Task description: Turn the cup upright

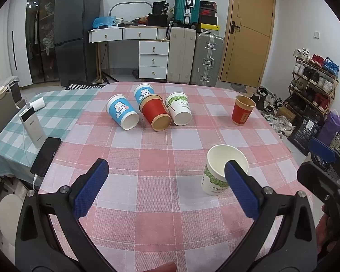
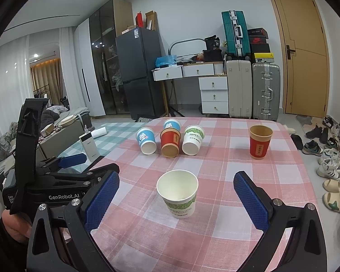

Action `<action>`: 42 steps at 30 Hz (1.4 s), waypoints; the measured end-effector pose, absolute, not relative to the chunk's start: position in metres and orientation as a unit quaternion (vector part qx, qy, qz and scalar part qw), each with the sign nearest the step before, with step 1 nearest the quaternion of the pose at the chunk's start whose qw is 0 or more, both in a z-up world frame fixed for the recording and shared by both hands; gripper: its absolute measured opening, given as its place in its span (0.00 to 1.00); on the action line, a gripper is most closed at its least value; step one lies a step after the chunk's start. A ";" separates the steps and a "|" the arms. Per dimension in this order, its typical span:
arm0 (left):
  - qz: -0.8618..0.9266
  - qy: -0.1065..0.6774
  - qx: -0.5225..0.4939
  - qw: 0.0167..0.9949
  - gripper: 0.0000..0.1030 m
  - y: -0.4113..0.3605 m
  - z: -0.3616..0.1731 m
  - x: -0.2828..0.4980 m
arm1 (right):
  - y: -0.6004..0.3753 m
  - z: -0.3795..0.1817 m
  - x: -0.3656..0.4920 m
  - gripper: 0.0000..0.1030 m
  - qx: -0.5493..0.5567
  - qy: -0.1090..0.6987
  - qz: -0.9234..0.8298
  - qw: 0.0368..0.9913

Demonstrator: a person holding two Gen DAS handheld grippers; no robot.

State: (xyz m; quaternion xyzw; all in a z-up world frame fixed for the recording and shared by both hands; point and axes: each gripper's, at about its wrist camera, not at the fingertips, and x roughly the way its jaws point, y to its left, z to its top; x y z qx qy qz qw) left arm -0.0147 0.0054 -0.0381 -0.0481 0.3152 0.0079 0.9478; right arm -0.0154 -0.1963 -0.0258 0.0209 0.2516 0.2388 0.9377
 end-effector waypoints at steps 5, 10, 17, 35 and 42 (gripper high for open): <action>0.010 0.318 -0.049 0.947 0.99 0.008 -0.036 -0.012 | -0.196 -0.026 -0.016 1.00 0.021 0.252 0.240 0.937; 0.009 0.318 -0.049 0.947 0.99 0.008 -0.036 -0.011 | -0.196 -0.025 -0.016 1.00 0.020 0.251 0.238 0.938; 0.009 0.318 -0.050 0.947 0.99 0.008 -0.036 -0.012 | -0.196 -0.023 -0.016 1.00 0.020 0.250 0.239 0.938; 0.008 0.320 -0.049 0.946 0.99 0.010 -0.036 -0.011 | -0.193 -0.024 -0.016 1.00 0.024 0.247 0.242 0.938; 0.009 0.320 -0.050 0.946 0.99 0.010 -0.036 -0.011 | -0.193 -0.025 -0.015 1.00 0.026 0.248 0.243 0.937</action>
